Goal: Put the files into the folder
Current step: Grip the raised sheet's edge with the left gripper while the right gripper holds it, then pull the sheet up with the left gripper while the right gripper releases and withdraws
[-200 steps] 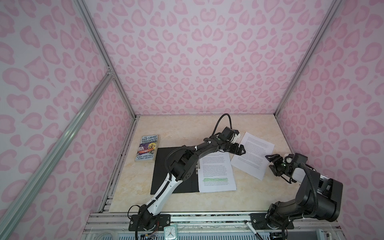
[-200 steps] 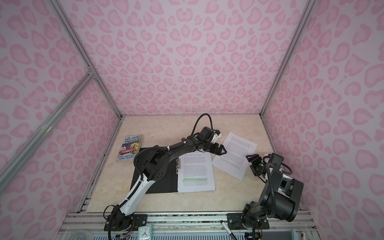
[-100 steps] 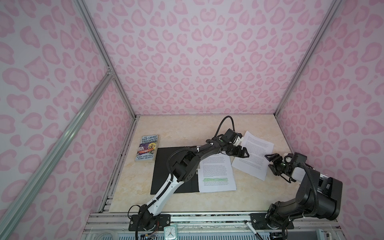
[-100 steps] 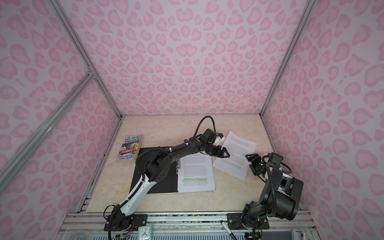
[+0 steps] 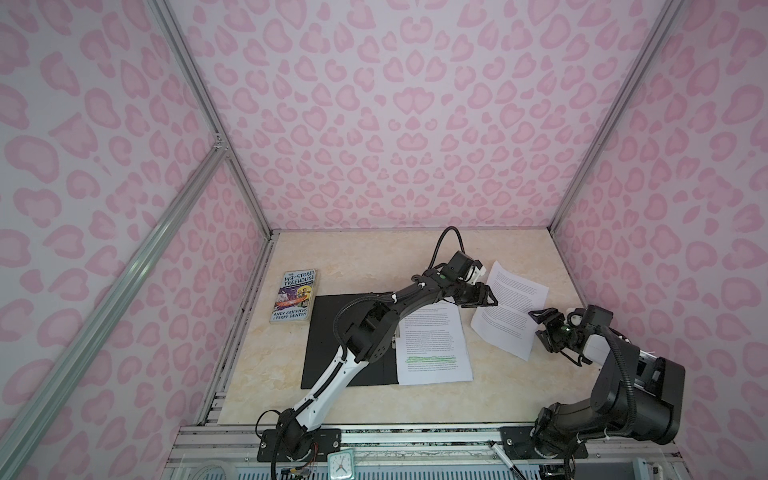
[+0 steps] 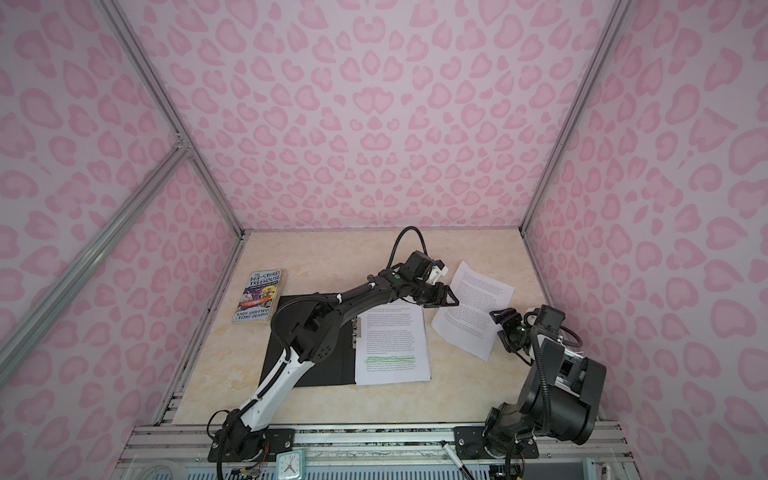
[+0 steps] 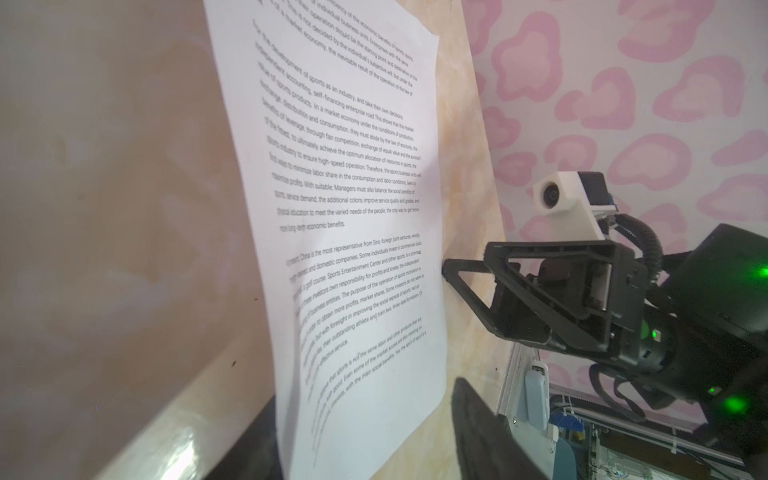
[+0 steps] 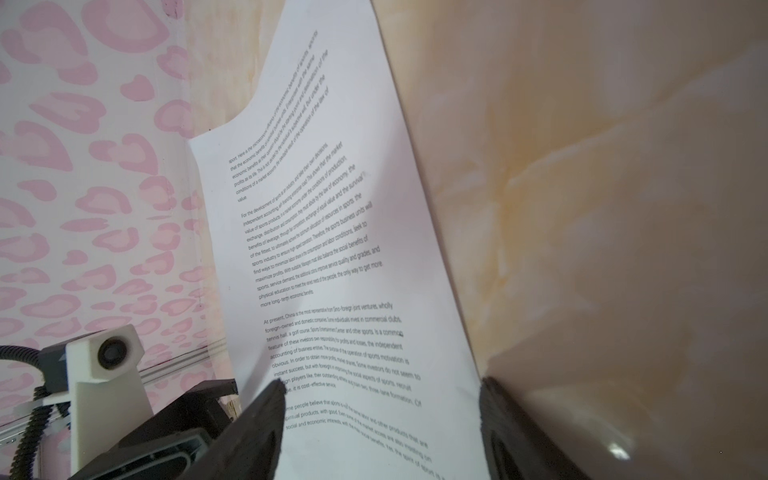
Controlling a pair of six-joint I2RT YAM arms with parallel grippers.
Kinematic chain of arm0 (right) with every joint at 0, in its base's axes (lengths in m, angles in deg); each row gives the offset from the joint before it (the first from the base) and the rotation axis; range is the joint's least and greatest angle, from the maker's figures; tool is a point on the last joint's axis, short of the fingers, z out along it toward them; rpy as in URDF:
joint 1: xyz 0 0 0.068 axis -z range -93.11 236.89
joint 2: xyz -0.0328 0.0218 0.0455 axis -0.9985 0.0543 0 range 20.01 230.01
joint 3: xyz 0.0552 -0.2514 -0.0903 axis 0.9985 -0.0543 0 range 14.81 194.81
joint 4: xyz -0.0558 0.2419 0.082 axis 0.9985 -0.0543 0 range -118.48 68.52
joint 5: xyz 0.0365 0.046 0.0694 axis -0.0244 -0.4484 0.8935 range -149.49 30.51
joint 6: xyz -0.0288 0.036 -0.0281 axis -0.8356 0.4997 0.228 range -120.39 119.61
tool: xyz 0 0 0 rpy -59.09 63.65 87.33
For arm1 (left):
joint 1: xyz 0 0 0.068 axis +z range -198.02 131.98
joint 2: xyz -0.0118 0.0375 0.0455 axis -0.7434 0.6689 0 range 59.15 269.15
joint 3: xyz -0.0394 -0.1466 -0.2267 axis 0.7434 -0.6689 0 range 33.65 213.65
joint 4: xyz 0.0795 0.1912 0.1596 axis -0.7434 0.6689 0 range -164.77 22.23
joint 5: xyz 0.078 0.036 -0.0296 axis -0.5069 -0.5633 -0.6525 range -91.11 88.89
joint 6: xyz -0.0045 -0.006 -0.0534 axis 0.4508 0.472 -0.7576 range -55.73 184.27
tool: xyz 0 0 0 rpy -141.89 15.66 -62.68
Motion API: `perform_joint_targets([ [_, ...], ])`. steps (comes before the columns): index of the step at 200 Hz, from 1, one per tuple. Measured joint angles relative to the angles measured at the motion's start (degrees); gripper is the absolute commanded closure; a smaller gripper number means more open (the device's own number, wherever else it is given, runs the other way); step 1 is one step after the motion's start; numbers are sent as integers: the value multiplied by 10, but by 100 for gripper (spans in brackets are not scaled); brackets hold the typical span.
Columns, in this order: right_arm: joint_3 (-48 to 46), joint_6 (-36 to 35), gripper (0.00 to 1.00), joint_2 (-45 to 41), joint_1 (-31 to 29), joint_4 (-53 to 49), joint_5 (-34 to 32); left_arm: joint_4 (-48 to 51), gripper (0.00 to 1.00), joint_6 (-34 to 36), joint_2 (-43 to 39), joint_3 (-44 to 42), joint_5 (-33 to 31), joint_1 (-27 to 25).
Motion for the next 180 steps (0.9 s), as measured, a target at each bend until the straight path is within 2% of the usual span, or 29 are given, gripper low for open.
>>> perform_joint_targets([
  [28, 1, 2, 25, -2, 0, -6, -1, 1, 45, -8, 10, 4, 0, 2],
  [68, 1, 2, 25, -2, 0, -8, -1, 6, 55, -8, 32, 10, 0, 0],
  [82, 1, 2, 25, -2, 0, -9, -1, 9, 62, -8, 35, 10, 0, 0],
  [86, 1, 2, 25, -2, 0, -9, -1, 10, 68, -8, 35, 10, 0, 0],
  [119, 2, 2, 25, -6, 0, -16, -2, 14, 96, -22, 38, 24, 11, 3],
  [158, 12, 0, 21, -37, 1, -60, -21, 16, 96, -43, 37, 85, 46, 12],
  [180, 23, -5, 20, -71, 1, -79, -31, 15, 96, -33, 36, 103, 49, 14],
])
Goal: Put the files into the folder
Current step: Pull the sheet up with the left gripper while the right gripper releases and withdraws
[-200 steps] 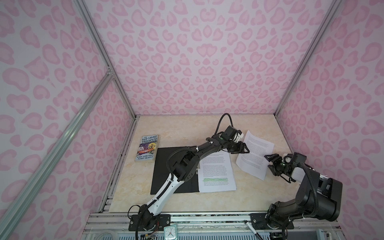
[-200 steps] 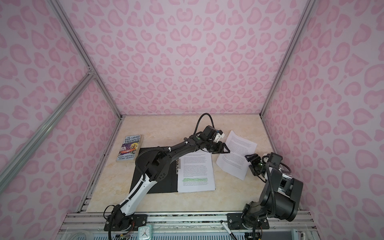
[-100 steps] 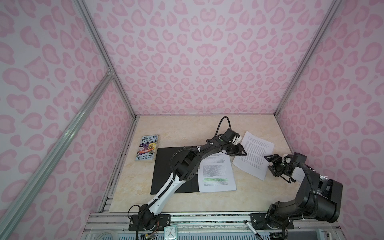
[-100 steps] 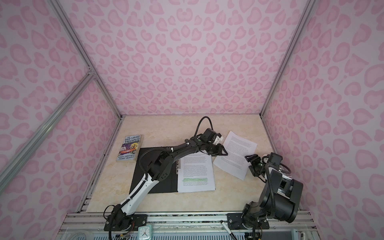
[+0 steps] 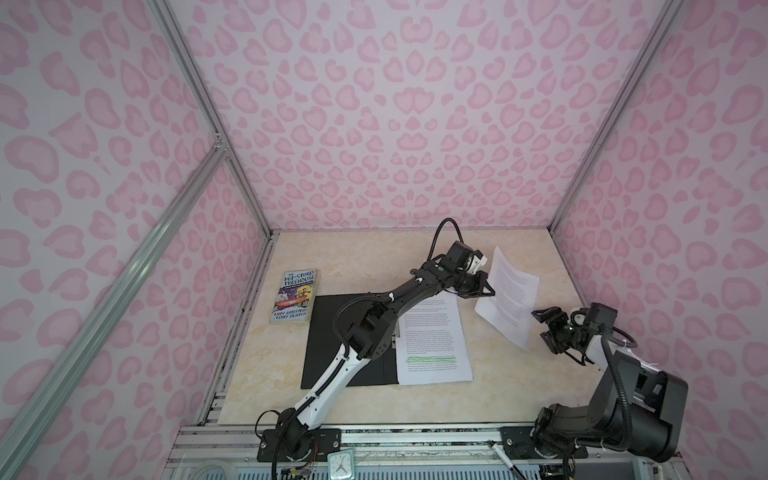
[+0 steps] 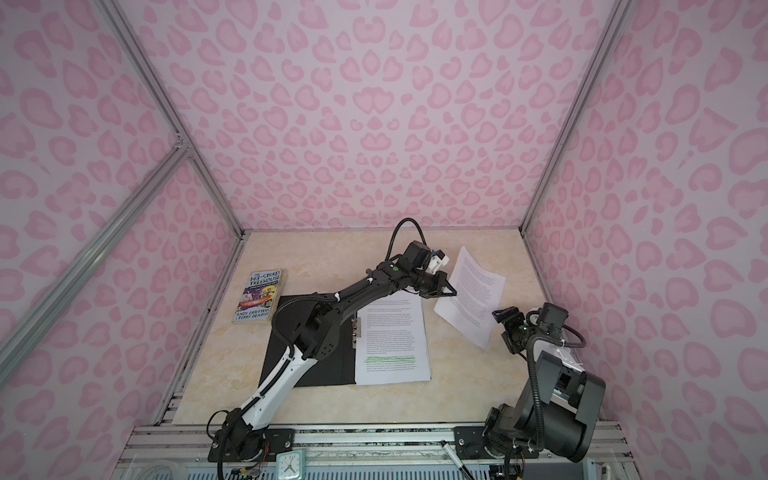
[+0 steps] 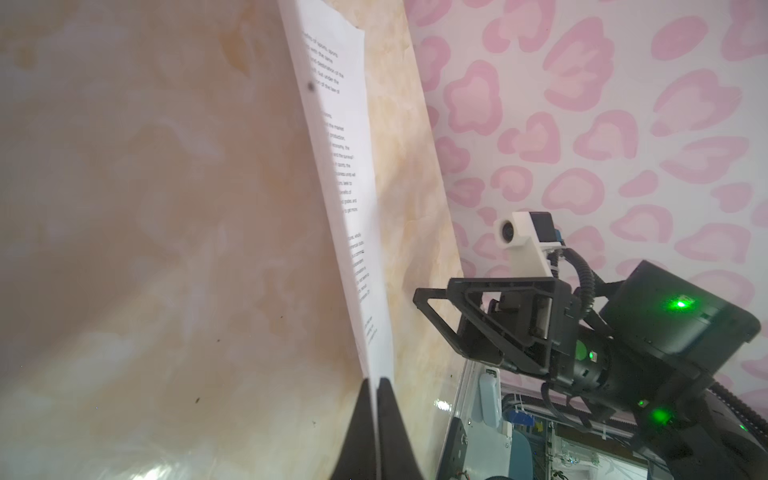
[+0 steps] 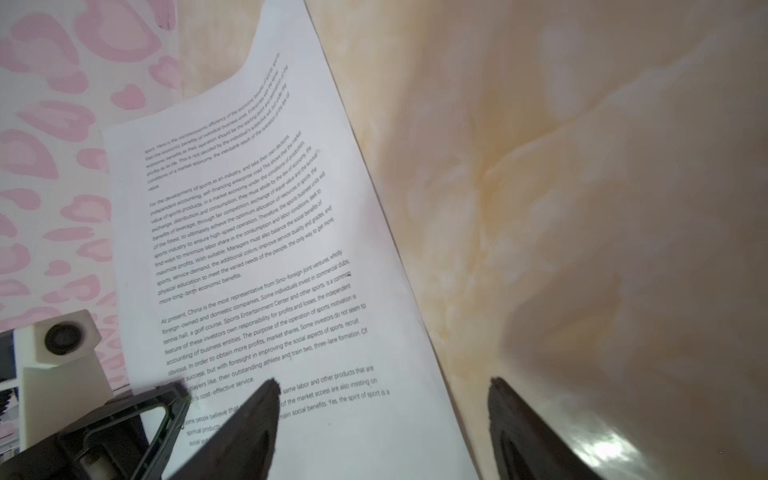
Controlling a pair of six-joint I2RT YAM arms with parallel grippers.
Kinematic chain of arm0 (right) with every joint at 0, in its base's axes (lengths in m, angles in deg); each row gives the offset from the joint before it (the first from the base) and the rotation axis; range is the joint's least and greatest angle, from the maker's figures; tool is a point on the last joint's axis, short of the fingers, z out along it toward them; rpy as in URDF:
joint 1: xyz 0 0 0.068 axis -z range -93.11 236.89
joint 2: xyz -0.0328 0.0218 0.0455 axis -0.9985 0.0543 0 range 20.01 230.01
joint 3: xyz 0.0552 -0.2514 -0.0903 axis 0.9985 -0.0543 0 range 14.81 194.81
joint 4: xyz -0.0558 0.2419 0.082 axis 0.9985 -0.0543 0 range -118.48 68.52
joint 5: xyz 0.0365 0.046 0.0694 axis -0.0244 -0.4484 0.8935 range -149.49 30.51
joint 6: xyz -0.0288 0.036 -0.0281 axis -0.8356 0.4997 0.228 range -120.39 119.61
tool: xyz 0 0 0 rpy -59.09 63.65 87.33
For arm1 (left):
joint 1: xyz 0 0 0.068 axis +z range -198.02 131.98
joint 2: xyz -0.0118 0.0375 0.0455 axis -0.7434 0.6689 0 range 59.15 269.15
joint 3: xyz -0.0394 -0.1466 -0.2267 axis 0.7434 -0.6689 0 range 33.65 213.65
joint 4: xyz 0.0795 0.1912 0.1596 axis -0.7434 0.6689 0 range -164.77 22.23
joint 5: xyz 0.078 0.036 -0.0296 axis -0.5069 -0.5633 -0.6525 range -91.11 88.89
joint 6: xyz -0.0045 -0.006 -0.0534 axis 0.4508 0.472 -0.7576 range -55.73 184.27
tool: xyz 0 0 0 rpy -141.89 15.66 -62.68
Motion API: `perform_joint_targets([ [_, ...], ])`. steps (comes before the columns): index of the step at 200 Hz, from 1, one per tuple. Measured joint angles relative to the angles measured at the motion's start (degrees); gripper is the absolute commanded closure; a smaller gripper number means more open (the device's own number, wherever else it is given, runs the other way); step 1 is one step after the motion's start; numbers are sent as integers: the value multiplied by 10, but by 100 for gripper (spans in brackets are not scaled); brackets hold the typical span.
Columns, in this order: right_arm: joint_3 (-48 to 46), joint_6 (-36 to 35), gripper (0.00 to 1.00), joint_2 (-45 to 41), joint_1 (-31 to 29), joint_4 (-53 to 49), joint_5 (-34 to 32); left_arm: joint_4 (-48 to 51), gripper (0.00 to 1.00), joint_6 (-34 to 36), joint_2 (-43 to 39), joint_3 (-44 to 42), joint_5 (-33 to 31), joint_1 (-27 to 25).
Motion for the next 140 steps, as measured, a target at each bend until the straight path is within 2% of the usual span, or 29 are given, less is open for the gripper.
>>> perform_joint_targets([
  [72, 31, -17, 15, -90, -12, -54, -28, 1, 96, 152, 0, -35, -68, 3],
  [140, 40, -21, 13, -116, -59, -69, -38, -31, 96, 263, 0, -80, -84, 14],
])
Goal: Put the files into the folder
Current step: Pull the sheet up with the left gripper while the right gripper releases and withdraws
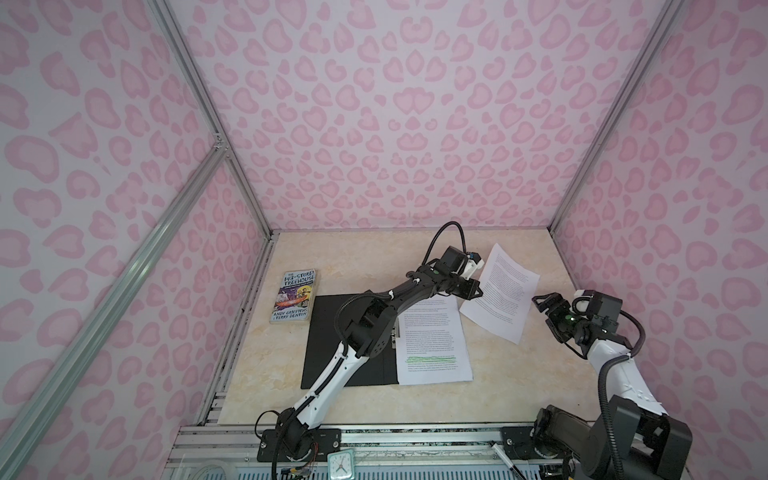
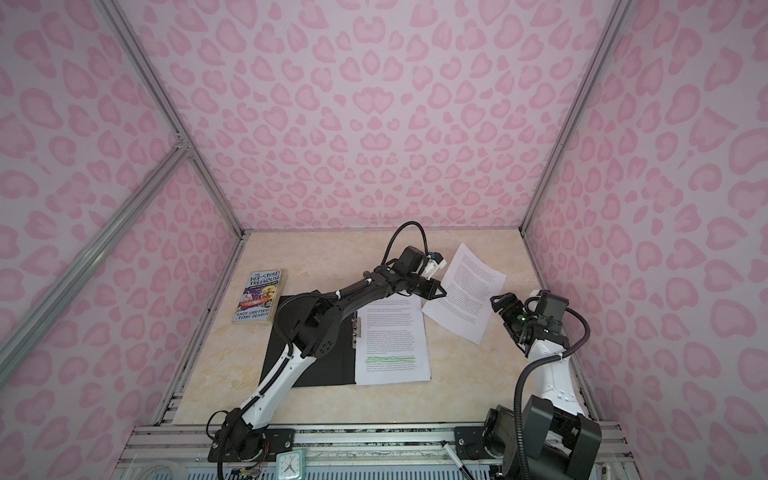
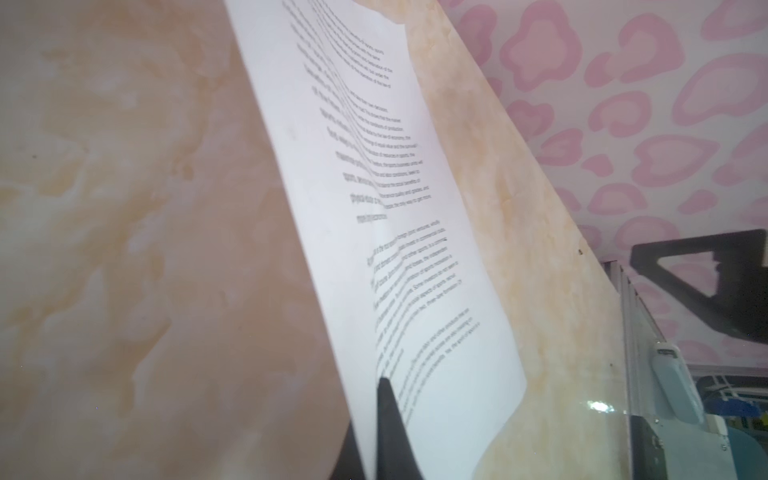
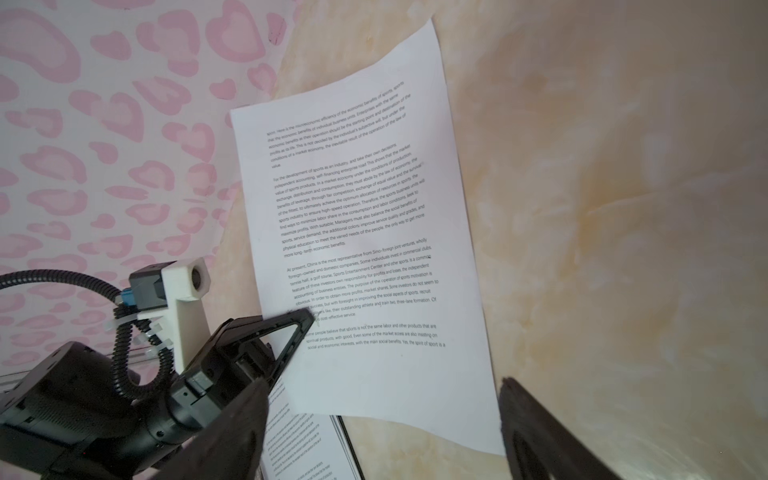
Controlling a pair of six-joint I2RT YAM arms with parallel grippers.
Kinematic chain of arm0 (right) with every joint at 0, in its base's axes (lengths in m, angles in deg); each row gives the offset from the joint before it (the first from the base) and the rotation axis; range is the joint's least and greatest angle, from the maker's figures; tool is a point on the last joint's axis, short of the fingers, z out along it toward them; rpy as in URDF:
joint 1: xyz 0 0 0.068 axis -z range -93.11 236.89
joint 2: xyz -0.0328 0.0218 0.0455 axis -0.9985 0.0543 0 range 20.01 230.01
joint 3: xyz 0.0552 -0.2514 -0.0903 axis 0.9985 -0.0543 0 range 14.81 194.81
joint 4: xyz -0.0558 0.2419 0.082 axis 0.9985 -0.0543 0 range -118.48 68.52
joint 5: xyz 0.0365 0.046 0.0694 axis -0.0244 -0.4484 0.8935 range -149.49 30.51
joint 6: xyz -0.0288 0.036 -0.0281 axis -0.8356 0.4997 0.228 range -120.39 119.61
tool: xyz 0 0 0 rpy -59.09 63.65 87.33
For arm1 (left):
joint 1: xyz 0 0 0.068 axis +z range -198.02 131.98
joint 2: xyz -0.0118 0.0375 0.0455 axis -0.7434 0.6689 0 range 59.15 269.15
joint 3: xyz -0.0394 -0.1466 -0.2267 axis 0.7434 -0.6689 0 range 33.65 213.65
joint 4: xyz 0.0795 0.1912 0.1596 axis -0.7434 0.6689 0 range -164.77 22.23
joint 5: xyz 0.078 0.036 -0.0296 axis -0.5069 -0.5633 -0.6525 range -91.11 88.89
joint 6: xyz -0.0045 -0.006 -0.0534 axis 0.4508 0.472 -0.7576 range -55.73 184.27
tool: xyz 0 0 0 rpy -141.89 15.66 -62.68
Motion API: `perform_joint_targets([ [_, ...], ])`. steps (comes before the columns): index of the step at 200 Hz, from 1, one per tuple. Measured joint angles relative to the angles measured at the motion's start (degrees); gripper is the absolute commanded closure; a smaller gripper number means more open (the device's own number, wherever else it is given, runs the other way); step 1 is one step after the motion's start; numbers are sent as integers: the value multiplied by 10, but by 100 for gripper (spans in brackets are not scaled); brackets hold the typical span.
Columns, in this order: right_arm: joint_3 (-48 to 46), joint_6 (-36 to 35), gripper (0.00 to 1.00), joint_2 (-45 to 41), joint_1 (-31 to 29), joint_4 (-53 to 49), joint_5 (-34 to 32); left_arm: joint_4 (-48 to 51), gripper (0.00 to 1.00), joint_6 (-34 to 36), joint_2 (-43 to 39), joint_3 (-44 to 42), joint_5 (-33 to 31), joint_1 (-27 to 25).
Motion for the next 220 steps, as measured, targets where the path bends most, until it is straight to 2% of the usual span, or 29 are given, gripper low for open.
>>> perform_joint_targets([
  [28, 6, 5, 13, -1, -21, 0, -6, -42, 96, 49, -2, -58, 3, 0],
  [89, 9, 9, 13, 0, -63, 2, -13, -105, 96, 126, -77, -177, -56, 12],
  [137, 9, 9, 13, 16, -66, 9, -17, -146, 96, 133, -80, -183, -55, 15],
  [186, 10, 4, 13, 14, -71, 13, -17, -198, 96, 94, -80, -160, -44, 33],
  [220, 10, 4, 13, 12, -73, 15, -16, -213, 96, 93, -80, -152, -44, 34],
])
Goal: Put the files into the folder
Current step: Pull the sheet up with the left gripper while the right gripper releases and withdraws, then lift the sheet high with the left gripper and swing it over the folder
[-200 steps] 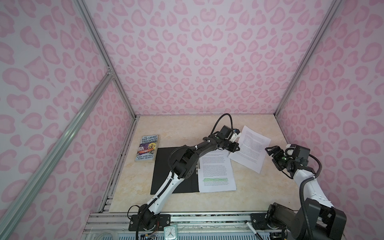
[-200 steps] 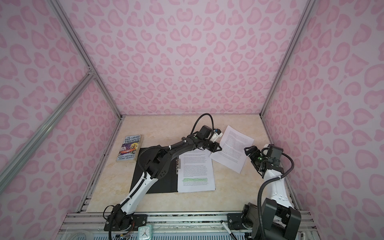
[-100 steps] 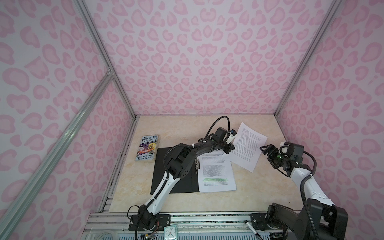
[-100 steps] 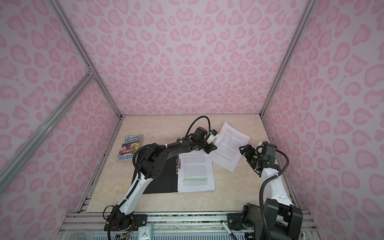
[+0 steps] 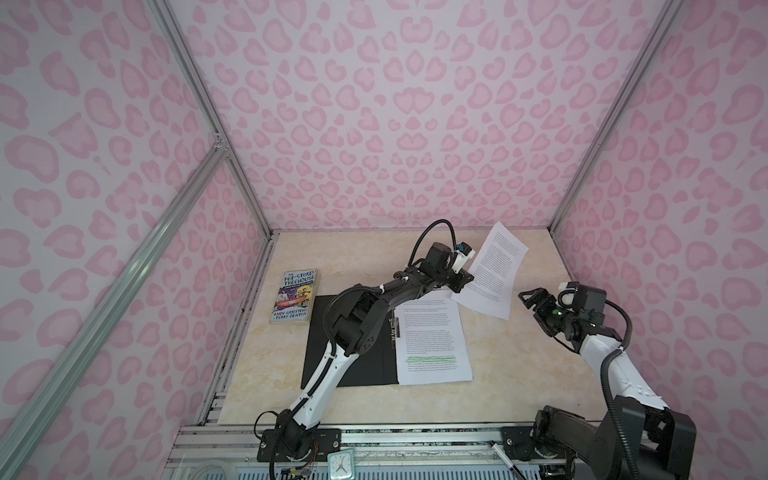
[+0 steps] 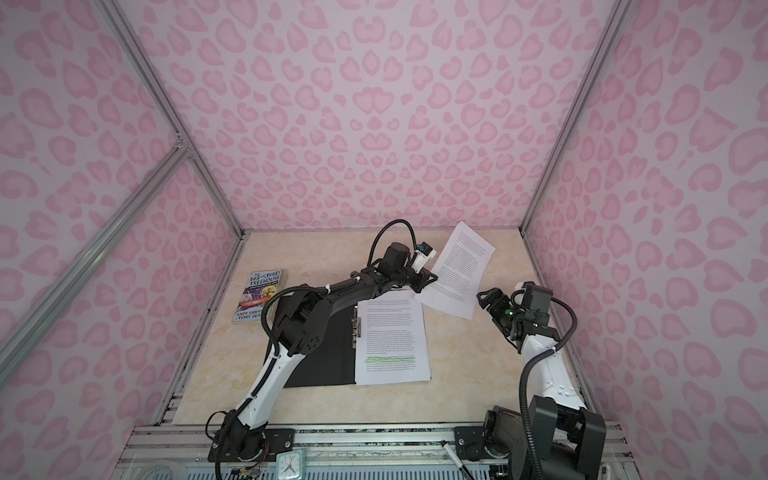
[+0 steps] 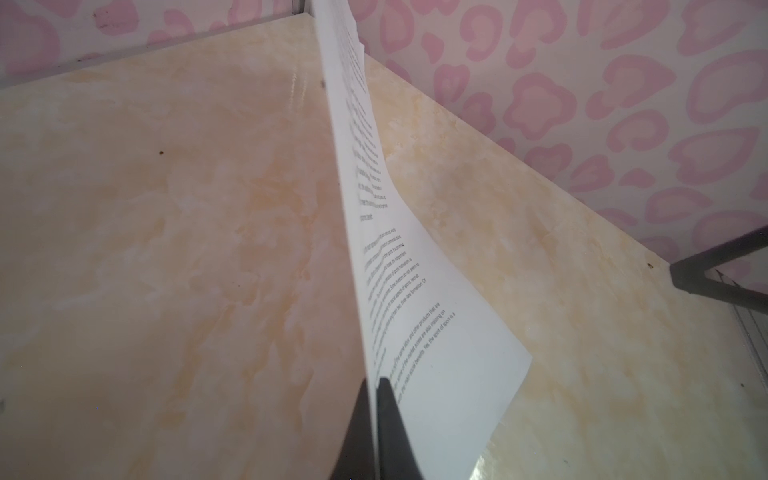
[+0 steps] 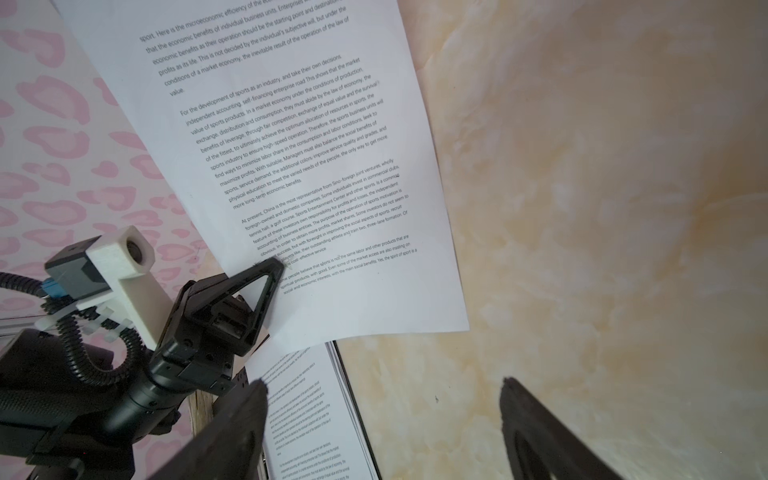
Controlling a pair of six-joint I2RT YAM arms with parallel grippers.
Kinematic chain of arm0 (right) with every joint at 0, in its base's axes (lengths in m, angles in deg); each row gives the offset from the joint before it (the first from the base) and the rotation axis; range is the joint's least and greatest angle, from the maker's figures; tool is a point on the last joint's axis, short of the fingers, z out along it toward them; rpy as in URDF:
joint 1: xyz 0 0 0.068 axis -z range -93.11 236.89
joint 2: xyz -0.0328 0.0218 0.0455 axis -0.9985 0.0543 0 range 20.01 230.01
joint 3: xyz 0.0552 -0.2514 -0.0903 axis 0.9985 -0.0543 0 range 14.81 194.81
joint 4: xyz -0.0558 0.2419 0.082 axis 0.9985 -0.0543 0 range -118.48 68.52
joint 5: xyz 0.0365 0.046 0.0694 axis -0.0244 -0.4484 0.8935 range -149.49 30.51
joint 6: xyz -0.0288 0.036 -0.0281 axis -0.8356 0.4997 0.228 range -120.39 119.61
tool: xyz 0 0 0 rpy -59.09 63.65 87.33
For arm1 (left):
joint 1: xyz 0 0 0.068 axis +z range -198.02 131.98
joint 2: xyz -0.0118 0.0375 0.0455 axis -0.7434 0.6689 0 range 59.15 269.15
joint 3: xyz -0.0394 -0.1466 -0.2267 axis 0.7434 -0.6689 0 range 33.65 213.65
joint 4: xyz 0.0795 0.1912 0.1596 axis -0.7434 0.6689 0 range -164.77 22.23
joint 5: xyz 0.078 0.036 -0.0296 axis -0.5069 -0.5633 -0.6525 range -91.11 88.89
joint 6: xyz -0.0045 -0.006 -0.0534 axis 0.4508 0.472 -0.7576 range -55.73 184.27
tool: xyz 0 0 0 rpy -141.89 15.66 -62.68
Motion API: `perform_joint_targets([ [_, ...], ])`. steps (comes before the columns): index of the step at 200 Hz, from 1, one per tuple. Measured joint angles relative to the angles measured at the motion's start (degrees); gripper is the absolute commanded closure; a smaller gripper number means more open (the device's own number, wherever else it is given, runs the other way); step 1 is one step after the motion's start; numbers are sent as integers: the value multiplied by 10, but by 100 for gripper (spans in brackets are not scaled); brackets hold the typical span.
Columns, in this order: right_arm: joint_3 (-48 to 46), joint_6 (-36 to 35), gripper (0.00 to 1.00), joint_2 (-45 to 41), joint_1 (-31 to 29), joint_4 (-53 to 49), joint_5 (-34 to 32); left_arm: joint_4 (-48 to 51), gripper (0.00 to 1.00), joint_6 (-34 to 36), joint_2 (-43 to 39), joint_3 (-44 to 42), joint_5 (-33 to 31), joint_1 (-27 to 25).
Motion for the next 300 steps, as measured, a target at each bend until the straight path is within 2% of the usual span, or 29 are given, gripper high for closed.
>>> perform_joint_targets([
  [29, 0, 0, 13, 7, -11, 2, 1, 3, 96, 0, 0, 0, -16, 9],
  [76, 3, 1, 13, 25, -38, 11, 1, -1, 96, 14, -5, -48, -60, 41],
  [151, 10, 10, 13, 38, -85, 20, -13, -31, 96, 24, -5, -77, -97, 120],
  [183, 13, 12, 13, 47, -104, 29, -21, -37, 96, -10, -12, -113, -99, 147],
  [215, 26, 16, 13, 72, -135, 38, -27, -52, 96, -12, -70, -194, -133, 179],
  [253, 35, 25, 13, 94, -177, 54, -38, -63, 96, -14, -132, -258, -159, 243],
  [300, 48, 30, 13, 125, -212, 66, -43, -70, 96, -87, -247, -334, -150, 310],
])
